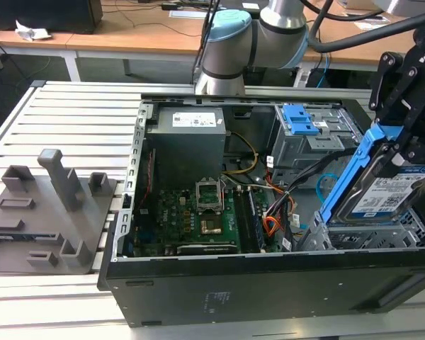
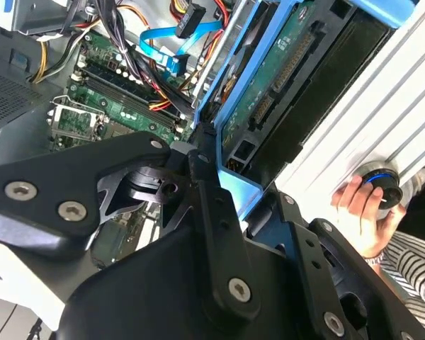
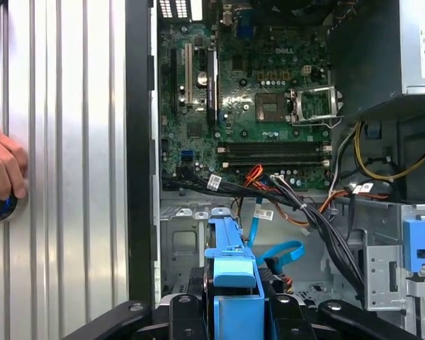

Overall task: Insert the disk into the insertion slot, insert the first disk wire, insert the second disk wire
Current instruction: 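Insert the disk into the insertion slot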

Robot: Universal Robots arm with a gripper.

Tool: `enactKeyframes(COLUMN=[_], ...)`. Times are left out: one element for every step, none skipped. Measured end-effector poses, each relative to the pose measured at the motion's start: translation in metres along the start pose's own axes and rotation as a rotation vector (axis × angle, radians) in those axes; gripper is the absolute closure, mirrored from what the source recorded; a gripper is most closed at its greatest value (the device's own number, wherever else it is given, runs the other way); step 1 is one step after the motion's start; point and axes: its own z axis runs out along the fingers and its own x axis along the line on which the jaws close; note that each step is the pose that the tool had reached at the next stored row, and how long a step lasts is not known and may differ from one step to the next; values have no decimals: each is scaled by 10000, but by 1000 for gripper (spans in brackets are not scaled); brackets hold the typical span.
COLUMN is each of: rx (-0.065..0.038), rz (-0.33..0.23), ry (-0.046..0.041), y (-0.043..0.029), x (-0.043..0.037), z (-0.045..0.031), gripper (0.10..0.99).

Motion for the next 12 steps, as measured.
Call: enactKeyframes(rx=[0,0,0,0,0,0,0,0,0,0,0,0], rz=[0,0,-1,-1,0,0,0,0,0,0,0,0], ry=[1,0,0,0,0,1,2,1,1,1,1,1], y=[-1,-2,-3,-4,-4,-5,-6,-7,-7,-8,-8,-9], x=[0,0,0,0,-1,0,0,-1,-1,-1,-1,-1], z=[25,63,75,90,111,124,152,170,186,201,215,232], gripper=[718,718,718,718,718,718,718,718,718,718,718,718])
